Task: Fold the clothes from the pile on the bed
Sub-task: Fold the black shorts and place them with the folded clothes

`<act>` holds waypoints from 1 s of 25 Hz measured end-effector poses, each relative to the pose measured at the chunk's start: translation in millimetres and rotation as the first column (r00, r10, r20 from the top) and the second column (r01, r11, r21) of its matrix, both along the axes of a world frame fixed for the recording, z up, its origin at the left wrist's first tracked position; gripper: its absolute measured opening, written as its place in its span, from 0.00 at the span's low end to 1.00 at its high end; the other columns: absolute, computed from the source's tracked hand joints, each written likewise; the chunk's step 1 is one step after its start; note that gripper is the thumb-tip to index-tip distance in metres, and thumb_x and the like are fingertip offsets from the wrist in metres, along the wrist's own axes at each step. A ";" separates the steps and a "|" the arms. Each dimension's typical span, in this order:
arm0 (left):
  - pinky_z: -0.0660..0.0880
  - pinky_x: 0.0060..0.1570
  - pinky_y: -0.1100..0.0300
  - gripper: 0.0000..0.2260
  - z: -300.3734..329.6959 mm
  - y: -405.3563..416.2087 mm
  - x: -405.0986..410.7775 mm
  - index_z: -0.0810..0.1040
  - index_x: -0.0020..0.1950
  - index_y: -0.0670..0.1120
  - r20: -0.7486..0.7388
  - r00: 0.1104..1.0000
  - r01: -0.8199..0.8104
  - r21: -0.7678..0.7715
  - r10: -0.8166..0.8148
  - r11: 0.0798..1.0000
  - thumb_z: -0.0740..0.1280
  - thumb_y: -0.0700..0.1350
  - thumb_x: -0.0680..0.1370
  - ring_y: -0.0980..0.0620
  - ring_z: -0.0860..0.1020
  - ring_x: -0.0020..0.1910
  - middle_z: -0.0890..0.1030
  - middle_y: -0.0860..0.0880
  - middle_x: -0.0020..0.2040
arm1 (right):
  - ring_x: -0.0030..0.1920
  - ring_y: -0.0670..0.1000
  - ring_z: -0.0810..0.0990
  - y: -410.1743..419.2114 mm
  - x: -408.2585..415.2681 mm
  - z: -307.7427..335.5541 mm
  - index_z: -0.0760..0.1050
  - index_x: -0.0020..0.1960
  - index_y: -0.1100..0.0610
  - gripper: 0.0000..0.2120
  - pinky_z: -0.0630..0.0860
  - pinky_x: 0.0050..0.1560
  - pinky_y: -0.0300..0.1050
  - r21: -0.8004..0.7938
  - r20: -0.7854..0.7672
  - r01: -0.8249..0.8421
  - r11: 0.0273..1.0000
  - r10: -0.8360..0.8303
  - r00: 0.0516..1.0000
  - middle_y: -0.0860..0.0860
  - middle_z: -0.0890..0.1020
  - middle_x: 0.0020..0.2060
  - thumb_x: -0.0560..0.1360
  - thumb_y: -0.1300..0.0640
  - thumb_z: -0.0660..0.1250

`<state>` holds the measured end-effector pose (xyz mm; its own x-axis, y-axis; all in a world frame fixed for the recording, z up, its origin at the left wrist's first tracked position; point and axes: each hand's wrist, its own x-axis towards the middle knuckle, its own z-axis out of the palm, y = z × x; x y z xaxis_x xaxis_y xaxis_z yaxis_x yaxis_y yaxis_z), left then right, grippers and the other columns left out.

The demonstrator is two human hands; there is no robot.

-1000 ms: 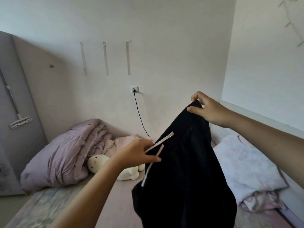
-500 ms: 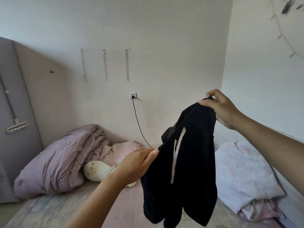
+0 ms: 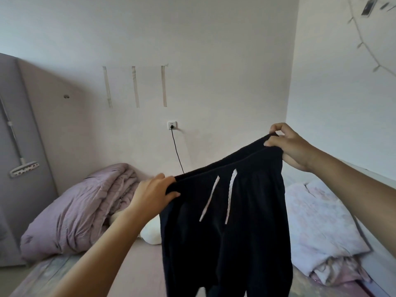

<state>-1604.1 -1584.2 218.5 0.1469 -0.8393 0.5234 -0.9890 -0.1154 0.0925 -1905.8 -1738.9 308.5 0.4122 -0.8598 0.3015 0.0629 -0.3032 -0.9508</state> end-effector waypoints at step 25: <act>0.66 0.41 0.60 0.05 109.7 -20.8 25.7 0.70 0.47 0.44 -0.388 0.907 0.032 -0.324 -0.164 0.946 0.64 0.43 0.78 0.52 0.69 0.42 0.73 0.49 0.44 | 0.47 0.44 0.77 -0.5 -17.2 25.5 0.78 0.56 0.55 0.12 0.69 0.42 0.20 -0.504 -0.408 0.005 0.864 -0.243 0.880 0.50 0.80 0.50 0.73 0.59 0.71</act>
<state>-1578.4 -1605.0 328.2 0.3264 -0.6706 0.6662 -0.8617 0.0786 0.5014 -1923.0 -1739.4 334.0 0.5016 -0.7097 0.4946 -0.3980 -0.6970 -0.5965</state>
